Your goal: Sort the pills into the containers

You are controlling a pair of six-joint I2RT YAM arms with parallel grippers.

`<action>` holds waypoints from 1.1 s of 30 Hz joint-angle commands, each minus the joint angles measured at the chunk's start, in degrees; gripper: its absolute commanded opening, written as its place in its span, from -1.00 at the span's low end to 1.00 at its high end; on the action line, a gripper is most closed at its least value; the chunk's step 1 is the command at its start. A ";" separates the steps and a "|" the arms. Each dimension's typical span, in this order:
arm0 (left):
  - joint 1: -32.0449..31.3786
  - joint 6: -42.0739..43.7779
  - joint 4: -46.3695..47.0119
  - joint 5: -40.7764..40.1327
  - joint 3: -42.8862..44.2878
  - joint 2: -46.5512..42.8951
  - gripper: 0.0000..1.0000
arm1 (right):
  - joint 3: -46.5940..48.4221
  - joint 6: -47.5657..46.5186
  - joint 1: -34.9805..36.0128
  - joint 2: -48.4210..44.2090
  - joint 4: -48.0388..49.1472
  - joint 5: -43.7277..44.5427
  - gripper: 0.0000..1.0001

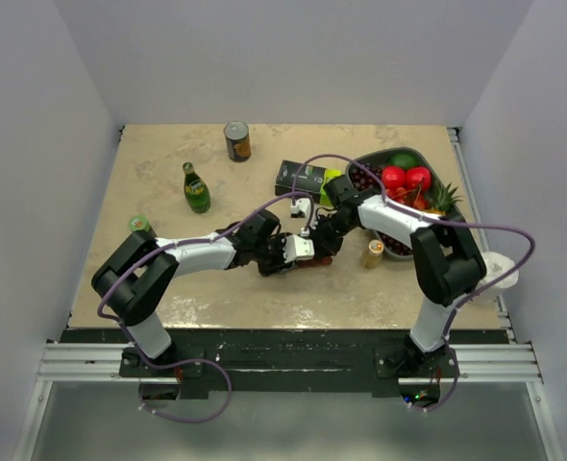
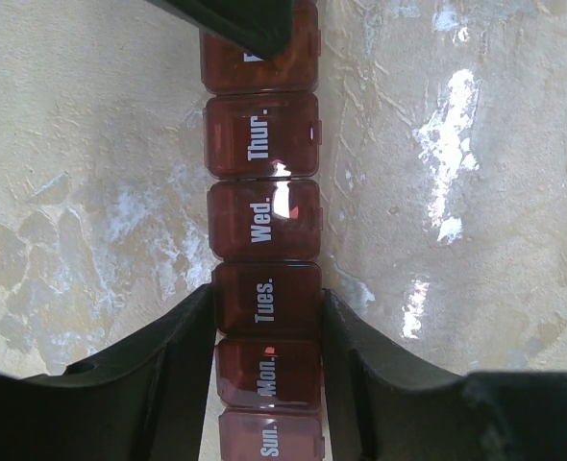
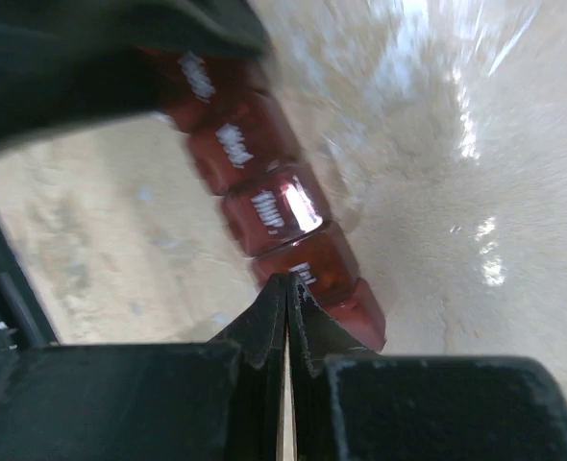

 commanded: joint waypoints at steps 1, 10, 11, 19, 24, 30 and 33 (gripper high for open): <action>-0.06 -1.37 -6.02 -0.70 -1.19 3.36 -1.00 | -0.49 -0.05 0.09 7.39 0.42 5.86 -1.00; -0.06 -1.46 -5.93 -0.97 -0.93 3.45 -1.00 | 0.83 -0.31 -0.52 4.69 -0.46 0.00 -1.00; -0.06 -1.64 -5.93 -1.14 -0.93 3.36 -1.00 | 1.27 -0.66 -0.69 3.29 -0.90 -1.24 -1.00; 0.12 -4.36 -3.56 -4.39 -0.67 0.55 -0.51 | 2.06 -1.02 -6.31 -3.84 -1.17 -6.96 -1.00; 0.21 -6.21 -2.50 -4.66 -0.49 -2.26 0.14 | 2.06 -2.07 -9.66 -7.18 -1.26 -8.29 -0.92; 0.38 -8.31 -2.24 -4.39 -0.05 -7.17 0.69 | 3.11 -2.16 -11.50 -12.27 -0.82 -7.32 -0.70; 0.82 -10.24 -1.54 -4.65 -0.23 -11.64 0.75 | 5.04 -2.25 -12.82 -15.61 -1.52 -6.09 -0.45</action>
